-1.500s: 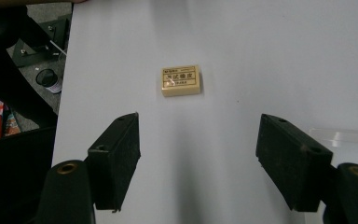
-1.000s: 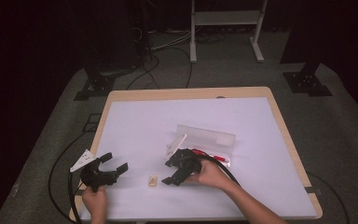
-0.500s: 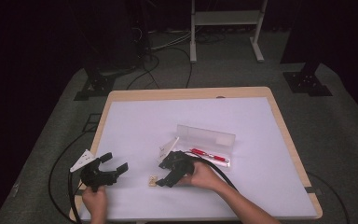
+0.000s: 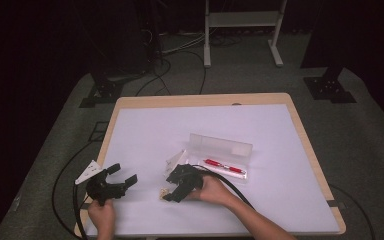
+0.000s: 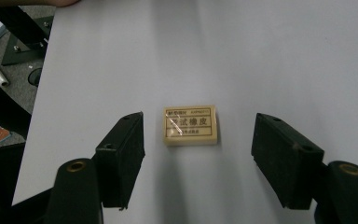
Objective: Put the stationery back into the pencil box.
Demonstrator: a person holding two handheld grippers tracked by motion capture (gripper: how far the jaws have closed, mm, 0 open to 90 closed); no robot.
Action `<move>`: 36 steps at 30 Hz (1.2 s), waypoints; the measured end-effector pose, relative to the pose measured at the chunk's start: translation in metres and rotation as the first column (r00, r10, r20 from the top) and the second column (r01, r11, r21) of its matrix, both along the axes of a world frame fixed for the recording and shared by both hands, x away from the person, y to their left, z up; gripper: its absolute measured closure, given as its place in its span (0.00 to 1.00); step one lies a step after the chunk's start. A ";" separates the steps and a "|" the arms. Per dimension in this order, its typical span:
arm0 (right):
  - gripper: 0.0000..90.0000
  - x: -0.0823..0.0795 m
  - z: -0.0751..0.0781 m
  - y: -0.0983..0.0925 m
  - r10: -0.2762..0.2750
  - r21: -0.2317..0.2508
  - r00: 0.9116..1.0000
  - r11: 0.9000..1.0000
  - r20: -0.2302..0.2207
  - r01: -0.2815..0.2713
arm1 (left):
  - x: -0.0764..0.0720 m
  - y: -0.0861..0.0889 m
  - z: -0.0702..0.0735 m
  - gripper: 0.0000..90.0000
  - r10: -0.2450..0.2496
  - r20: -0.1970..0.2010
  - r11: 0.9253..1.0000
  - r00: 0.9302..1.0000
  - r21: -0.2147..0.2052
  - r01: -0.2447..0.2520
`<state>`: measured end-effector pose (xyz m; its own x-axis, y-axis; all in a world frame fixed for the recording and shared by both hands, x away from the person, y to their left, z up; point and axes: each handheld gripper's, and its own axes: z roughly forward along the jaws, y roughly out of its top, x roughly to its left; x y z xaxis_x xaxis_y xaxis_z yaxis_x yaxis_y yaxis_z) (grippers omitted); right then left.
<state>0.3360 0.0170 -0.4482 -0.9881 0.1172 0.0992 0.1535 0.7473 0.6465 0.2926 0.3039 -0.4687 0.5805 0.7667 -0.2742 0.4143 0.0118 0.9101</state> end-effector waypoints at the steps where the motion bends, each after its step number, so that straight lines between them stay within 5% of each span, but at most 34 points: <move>1: 0.37 0.000 -0.001 0.001 -0.002 0.003 1.000 1.000 0.000 0.002 | 0.000 0.000 0.000 0.00 0.000 0.000 1.000 1.000 -0.001 0.000; 25: 0.63 -0.002 -0.012 0.015 0.023 -0.028 1.000 0.999 0.016 -0.022 | 0.000 0.000 0.000 0.00 -0.002 0.001 1.000 1.000 -0.002 0.002; 36: 0.64 -0.001 -0.008 0.011 0.031 -0.031 1.000 0.999 0.005 -0.030 | 0.000 0.000 0.000 0.00 -0.002 0.001 1.000 1.000 -0.003 0.002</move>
<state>0.3348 0.0284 -0.4564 -0.9918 0.0900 0.0903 0.1267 0.7715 0.6235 0.2925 0.3041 -0.4686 0.5825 0.7645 -0.2761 0.4132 0.0140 0.9105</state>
